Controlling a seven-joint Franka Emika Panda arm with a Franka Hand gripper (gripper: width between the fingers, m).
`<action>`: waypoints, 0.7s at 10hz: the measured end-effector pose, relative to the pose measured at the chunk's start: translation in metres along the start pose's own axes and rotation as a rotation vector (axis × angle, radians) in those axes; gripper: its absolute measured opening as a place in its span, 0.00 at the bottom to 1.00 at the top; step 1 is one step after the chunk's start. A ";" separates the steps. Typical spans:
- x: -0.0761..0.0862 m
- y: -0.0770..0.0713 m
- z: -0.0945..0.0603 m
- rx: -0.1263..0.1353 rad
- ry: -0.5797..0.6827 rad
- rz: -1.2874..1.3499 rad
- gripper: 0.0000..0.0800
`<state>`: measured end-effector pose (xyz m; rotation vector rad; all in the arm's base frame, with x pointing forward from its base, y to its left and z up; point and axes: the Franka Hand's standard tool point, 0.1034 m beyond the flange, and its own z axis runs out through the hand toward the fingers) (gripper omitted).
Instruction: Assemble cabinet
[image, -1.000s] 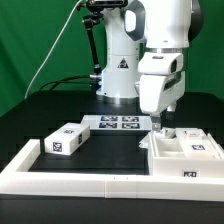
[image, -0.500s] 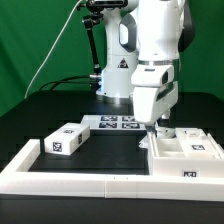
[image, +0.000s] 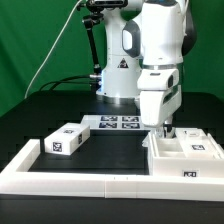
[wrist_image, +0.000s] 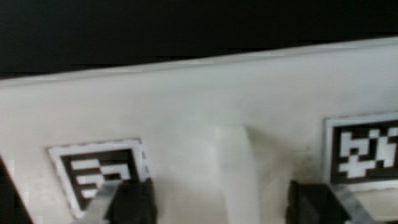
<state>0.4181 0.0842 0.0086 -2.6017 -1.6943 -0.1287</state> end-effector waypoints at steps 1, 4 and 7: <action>0.000 0.001 0.000 -0.005 0.005 -0.007 0.33; -0.001 0.002 -0.001 -0.007 0.006 -0.018 0.09; 0.000 0.002 -0.001 -0.005 0.003 -0.030 0.09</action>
Offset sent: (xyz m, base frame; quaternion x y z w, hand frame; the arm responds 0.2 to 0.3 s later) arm 0.0000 0.0000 0.0000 0.0000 0.0000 0.0000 1.0000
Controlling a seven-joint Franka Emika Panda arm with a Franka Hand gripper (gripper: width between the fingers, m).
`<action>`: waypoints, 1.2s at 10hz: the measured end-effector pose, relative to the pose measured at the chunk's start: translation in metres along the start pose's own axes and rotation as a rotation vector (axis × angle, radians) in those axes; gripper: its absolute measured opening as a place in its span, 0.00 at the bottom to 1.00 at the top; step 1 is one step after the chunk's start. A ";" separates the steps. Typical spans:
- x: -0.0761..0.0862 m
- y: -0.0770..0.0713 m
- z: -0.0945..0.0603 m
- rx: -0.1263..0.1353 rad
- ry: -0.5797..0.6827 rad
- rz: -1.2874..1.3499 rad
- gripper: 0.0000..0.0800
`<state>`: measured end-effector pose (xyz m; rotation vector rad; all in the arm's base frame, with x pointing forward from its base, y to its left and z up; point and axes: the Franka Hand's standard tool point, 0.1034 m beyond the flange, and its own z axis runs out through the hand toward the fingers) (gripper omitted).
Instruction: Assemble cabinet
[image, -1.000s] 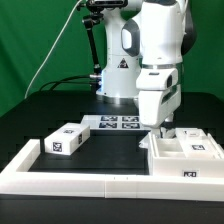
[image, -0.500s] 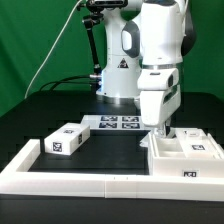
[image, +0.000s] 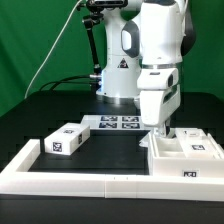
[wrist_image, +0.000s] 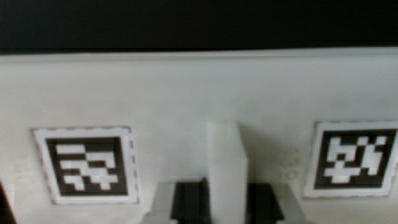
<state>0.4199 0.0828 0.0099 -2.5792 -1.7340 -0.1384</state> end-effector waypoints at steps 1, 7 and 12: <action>0.002 0.000 -0.002 0.004 -0.006 -0.020 0.09; 0.003 0.019 -0.030 0.015 -0.049 -0.185 0.09; 0.002 0.022 -0.031 0.014 -0.052 -0.198 0.09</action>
Offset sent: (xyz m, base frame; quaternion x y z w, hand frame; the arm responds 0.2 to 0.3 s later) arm 0.0094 0.0186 0.0282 0.0190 0.0015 -0.0952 0.9953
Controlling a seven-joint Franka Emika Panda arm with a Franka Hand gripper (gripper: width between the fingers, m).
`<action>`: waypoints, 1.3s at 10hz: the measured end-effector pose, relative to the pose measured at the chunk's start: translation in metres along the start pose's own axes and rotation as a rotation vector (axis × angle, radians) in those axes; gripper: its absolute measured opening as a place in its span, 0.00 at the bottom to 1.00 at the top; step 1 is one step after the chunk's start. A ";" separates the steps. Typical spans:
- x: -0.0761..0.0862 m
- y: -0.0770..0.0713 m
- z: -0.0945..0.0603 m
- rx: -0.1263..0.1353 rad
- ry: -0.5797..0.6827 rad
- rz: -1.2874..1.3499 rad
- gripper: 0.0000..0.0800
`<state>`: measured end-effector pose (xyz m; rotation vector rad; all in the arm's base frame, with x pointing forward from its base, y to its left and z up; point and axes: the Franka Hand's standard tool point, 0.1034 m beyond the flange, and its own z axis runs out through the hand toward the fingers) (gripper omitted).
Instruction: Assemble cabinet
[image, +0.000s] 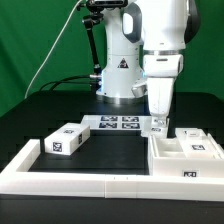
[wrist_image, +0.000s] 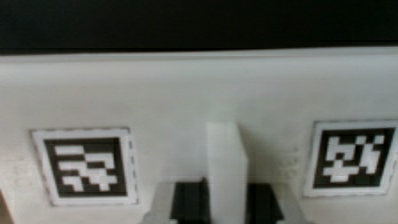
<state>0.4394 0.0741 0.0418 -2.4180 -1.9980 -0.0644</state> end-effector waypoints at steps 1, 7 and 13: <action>0.000 0.006 -0.003 -0.011 0.002 -0.028 0.09; -0.002 0.010 -0.004 -0.014 0.003 -0.073 0.09; 0.017 0.026 -0.009 -0.020 0.006 -0.063 0.09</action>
Offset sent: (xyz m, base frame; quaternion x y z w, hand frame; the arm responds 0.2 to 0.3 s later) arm 0.0000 0.0000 0.0000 0.0000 0.0000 0.0000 1.0000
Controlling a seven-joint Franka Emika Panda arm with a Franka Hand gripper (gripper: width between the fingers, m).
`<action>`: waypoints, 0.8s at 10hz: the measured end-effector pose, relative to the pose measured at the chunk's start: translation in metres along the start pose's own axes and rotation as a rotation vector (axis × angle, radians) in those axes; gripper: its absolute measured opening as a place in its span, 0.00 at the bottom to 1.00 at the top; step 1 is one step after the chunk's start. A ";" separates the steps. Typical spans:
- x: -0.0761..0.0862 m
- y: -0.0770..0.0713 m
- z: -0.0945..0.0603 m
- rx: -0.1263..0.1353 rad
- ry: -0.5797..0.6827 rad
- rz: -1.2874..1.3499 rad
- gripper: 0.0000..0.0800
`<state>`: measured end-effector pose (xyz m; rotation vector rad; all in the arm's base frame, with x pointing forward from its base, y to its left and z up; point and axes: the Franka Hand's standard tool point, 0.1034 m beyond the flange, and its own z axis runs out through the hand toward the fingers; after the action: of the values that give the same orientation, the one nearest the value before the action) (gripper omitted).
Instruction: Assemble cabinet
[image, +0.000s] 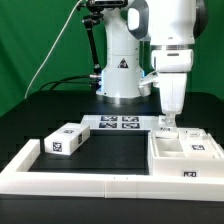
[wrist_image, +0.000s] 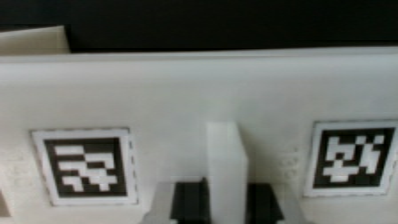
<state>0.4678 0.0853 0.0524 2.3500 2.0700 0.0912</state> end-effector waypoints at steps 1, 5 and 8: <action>0.000 0.000 0.000 0.000 0.000 0.000 0.09; 0.001 0.003 -0.001 0.005 -0.003 -0.003 0.09; -0.001 0.002 0.000 0.005 -0.003 -0.012 0.09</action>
Offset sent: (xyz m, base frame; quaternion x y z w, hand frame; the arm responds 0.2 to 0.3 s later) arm 0.0147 0.0084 0.0039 -0.0024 0.0099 -0.0034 0.9999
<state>0.4694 0.0841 0.0524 2.3386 2.0861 0.0822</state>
